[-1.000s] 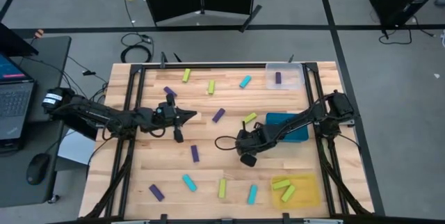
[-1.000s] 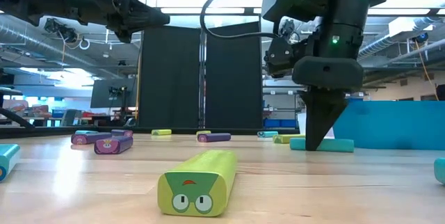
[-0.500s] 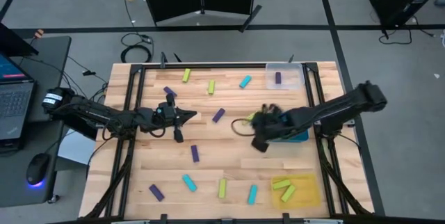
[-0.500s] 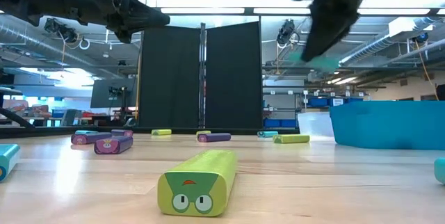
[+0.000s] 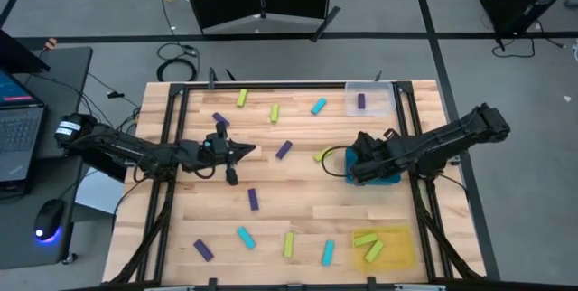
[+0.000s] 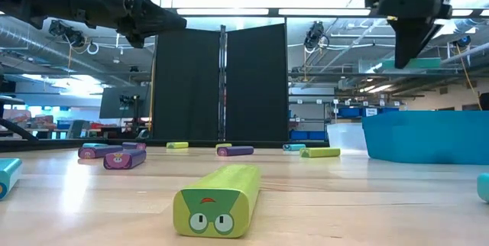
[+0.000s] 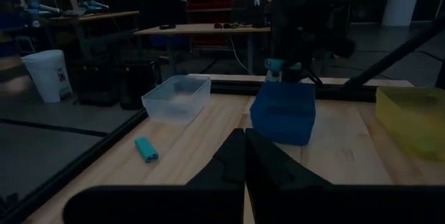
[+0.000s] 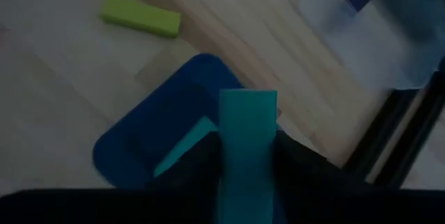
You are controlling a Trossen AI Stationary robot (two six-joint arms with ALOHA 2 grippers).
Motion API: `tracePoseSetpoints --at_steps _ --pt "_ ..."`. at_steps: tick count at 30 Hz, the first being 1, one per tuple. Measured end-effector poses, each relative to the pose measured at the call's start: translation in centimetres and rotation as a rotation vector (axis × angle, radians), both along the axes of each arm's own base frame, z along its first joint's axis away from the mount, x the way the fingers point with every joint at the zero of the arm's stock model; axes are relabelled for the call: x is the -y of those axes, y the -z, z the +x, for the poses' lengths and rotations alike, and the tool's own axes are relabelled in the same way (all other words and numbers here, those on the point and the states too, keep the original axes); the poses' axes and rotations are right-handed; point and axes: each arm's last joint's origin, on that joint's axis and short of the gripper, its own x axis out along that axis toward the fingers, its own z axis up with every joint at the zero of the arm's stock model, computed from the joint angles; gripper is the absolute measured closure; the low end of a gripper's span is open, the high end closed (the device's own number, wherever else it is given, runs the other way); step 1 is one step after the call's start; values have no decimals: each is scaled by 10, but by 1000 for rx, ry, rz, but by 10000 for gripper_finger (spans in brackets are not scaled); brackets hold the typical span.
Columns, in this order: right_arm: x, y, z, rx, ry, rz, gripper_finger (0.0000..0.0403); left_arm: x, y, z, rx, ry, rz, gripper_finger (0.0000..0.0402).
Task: Sort blocks
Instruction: Put the light blue block into the blue bin, then put the purple block into the transparent bin
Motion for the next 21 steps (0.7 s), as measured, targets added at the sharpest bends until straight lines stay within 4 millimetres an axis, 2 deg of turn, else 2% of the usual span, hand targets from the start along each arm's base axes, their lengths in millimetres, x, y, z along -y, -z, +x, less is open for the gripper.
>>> tracePoseSetpoints --at_steps 5,9,14,18,21 --pt "0 3 1 -16 10 -15 156 0 1 0 -12 -3 2 394" --pt "0 0 -1 8 4 -37 100 0 1 0 -14 -5 -1 394" --pt "-4 -14 -5 162 -31 -111 84 0 2 0 -15 -12 -23 394" --pt "-8 -32 -9 360 -93 -182 92 -4 11 4 -64 -137 -84 390" --pt "-10 -46 -10 488 -147 -233 100 -8 15 15 -126 -216 -141 370"
